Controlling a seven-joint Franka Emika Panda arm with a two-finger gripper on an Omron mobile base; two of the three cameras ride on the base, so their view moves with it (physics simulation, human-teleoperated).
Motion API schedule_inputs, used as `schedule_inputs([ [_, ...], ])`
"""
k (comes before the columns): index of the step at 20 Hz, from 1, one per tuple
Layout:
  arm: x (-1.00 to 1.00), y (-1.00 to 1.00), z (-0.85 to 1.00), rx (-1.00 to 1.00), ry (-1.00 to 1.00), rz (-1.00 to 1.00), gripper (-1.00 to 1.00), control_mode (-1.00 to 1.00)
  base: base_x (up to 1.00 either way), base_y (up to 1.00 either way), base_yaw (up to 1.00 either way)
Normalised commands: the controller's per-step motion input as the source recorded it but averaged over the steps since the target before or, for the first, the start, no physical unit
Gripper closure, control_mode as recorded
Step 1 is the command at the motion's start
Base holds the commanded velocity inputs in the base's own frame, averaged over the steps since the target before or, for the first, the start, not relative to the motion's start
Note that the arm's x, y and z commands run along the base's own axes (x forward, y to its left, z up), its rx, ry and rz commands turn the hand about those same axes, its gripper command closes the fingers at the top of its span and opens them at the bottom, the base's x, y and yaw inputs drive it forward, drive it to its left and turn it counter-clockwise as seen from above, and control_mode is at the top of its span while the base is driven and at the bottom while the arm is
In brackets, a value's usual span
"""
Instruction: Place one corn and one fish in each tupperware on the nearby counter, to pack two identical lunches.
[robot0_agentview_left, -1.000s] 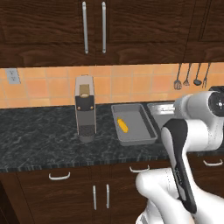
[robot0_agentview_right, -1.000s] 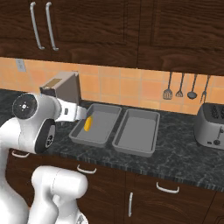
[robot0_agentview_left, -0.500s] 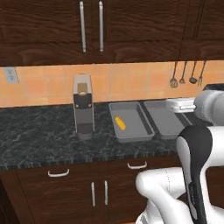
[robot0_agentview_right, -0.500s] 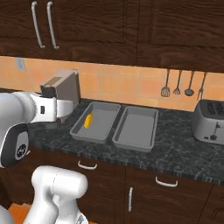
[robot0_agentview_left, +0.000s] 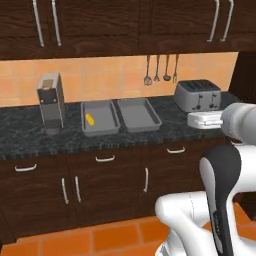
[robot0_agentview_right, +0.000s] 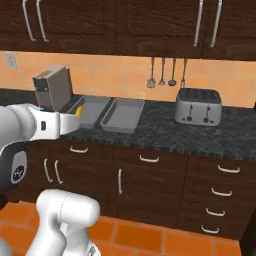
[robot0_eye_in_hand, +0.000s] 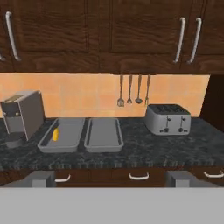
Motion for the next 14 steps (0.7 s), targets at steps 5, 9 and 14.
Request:
schedule_inputs([
  [5,0.0,0.0,0.0,0.0,0.0,0.0,-1.0,1.0,-0.41,-1.0,-0.2],
  [9,0.0,0.0,0.0,0.0,0.0,0.0,-1.0,1.0,-0.28,-1.0,-0.15],
  [14,0.0,0.0,0.0,0.0,0.0,0.0,-1.0,1.0,-0.09,-1.0,-0.12],
])
